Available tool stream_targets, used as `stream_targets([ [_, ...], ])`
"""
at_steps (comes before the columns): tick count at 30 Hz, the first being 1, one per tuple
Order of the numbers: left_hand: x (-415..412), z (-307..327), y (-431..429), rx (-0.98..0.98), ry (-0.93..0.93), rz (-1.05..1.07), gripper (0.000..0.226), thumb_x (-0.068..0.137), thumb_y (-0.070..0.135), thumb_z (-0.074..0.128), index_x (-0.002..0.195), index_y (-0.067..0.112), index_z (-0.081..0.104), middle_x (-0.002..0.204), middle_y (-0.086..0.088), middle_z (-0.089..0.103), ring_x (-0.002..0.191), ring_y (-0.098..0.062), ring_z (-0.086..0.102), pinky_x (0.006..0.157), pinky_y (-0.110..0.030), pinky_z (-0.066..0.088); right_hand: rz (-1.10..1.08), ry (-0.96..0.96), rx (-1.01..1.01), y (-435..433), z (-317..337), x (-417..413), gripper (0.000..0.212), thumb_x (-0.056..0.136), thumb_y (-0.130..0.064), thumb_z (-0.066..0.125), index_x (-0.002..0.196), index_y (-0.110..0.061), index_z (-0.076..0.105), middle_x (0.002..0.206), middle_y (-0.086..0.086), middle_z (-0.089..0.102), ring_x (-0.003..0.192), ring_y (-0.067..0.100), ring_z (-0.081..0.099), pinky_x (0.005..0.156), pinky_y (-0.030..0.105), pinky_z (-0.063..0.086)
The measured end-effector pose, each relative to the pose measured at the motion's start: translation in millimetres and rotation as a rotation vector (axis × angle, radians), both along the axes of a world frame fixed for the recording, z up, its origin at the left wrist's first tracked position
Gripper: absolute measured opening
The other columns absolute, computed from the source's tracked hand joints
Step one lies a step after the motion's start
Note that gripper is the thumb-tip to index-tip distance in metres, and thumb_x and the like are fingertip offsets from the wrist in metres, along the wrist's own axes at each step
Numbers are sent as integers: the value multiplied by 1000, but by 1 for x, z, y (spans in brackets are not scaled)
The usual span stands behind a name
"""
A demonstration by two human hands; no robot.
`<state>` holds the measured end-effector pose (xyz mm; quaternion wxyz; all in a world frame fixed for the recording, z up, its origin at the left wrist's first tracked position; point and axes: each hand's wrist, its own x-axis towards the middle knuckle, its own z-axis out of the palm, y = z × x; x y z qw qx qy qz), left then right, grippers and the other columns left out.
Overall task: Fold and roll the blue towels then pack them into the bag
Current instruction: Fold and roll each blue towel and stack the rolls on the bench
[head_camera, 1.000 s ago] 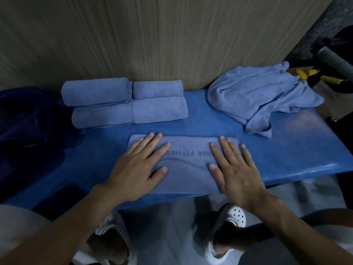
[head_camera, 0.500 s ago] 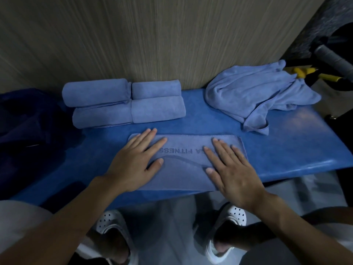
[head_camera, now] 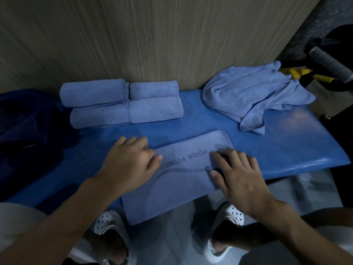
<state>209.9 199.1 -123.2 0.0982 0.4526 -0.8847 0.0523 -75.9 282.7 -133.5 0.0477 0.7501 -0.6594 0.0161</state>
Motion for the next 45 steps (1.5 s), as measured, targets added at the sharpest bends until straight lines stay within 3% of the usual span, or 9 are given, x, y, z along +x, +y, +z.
stream_targets([
  [3,-9,-7,-1,177,98,-164,42,96,37,39,120,15,66,146,-7,48,125,-26,52,97,-39,46,-6,54,-6,-5,5,4,49,95,-49,35,130,-22,57,124,2,55,107,27,53,87,44,38],
  [5,-13,-14,-3,236,38,-227,48,96,37,33,138,22,54,154,2,39,136,-19,43,105,-36,40,-56,57,-4,-5,8,4,46,94,-46,35,124,-21,60,119,1,57,99,28,53,80,43,38],
  [10,-13,-12,3,224,-72,-189,49,93,39,32,133,25,56,140,3,51,118,-20,51,92,-39,51,-19,101,36,-4,5,3,53,96,-50,30,133,-20,54,123,4,56,104,27,53,85,44,37],
  [14,-12,6,13,170,-39,-199,34,89,42,37,92,25,66,98,4,57,80,-19,60,68,-33,49,84,97,-26,-15,7,14,48,99,-45,33,134,-22,55,132,2,56,111,29,55,87,46,36],
  [20,-23,3,14,221,-28,-268,45,92,38,36,128,24,60,141,7,53,130,-12,49,99,-30,41,-6,46,38,-11,8,27,49,94,-46,34,125,-17,59,118,7,57,102,32,53,84,45,39],
  [31,-22,18,19,137,-78,-171,30,90,38,37,71,25,56,72,5,53,70,-20,57,67,-38,43,238,-123,184,-41,-6,44,55,99,-45,25,143,-21,47,152,4,42,141,21,37,114,46,23],
  [35,-13,1,1,166,38,91,32,89,39,45,96,14,64,91,-4,57,82,-29,58,69,-40,44,260,-273,109,-53,-9,45,50,98,-39,26,138,-22,51,150,-2,43,141,16,35,114,47,24],
  [39,-8,-12,-14,302,160,340,61,84,54,63,123,7,58,113,-7,52,105,-29,50,90,-42,43,-32,-367,-52,-65,-8,39,38,90,-37,44,121,-18,57,126,3,54,113,28,50,89,43,35],
  [45,-16,-19,-22,407,470,456,49,78,58,70,110,23,62,110,9,39,113,-17,40,98,-30,27,-283,-488,134,-84,-4,27,42,83,-48,65,113,-20,55,99,-4,55,100,20,51,82,33,23],
])
